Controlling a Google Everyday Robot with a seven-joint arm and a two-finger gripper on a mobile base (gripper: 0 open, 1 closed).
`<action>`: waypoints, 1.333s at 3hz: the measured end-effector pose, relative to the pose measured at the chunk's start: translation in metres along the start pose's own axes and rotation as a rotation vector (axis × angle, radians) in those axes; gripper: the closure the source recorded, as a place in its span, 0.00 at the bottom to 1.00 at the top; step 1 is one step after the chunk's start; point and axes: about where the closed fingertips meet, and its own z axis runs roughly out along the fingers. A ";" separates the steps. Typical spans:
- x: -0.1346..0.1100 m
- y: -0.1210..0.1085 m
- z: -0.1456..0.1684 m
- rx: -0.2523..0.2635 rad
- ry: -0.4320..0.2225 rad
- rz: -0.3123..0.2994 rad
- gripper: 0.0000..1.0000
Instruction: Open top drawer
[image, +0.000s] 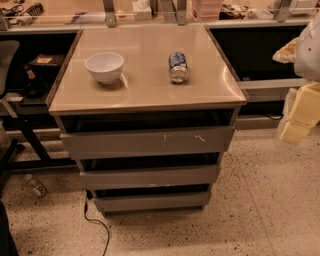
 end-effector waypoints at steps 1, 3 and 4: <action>0.000 0.000 0.000 0.000 0.000 0.000 0.00; -0.017 0.019 0.040 -0.032 -0.013 0.028 0.00; -0.035 0.030 0.089 -0.076 -0.021 0.021 0.00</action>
Offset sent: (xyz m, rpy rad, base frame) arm -0.0036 0.0129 -0.0275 0.0055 0.0365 -0.0206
